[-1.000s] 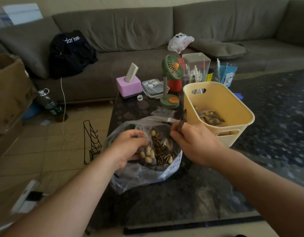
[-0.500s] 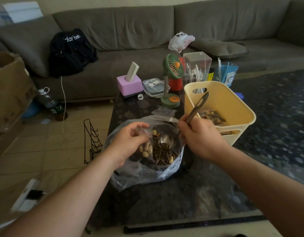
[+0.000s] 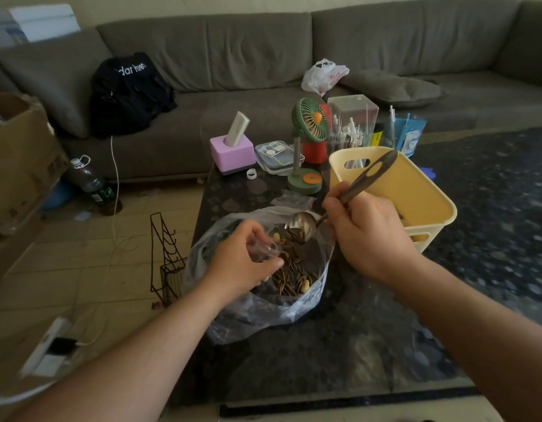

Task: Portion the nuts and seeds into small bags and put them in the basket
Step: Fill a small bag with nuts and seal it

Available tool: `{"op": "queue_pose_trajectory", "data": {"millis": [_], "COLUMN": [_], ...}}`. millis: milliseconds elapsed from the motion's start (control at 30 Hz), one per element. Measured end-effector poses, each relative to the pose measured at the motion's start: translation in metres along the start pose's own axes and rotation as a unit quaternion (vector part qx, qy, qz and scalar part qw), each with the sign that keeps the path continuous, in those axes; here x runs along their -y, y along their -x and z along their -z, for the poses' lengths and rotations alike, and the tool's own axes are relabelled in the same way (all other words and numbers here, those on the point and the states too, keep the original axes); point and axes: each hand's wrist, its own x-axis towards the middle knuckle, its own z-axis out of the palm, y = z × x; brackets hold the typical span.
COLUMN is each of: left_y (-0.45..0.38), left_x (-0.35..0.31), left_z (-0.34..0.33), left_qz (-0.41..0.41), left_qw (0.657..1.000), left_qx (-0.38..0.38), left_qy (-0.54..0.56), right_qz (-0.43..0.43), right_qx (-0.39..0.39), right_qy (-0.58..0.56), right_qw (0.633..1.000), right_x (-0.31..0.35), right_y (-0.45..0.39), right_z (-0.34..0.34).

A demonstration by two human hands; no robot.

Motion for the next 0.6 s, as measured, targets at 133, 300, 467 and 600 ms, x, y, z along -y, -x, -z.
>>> {"op": "queue_pose_trajectory", "data": {"millis": [133, 300, 467, 600], "left_y": [0.001, -0.001, -0.003, -0.003], "left_x": [-0.003, -0.002, 0.001, 0.001], "left_z": [-0.004, -0.011, -0.015, -0.013], "left_qz": [0.031, 0.067, 0.084, 0.091], "left_qw": [0.999, 0.997, 0.996, 0.994], "left_qx": [-0.011, 0.002, -0.017, -0.016], "left_qy": [-0.001, -0.032, 0.005, 0.06], "right_qz": [0.058, 0.132, 0.184, 0.216], "right_qx": [-0.005, 0.023, 0.034, 0.035], "right_qy": [0.012, 0.033, 0.041, 0.051], "right_qw": [0.998, 0.99, 0.982, 0.974], "right_x": [0.004, 0.007, 0.009, 0.009], "right_y": [0.001, 0.006, 0.013, 0.016], "right_z": [-0.005, -0.014, -0.023, -0.025]}}
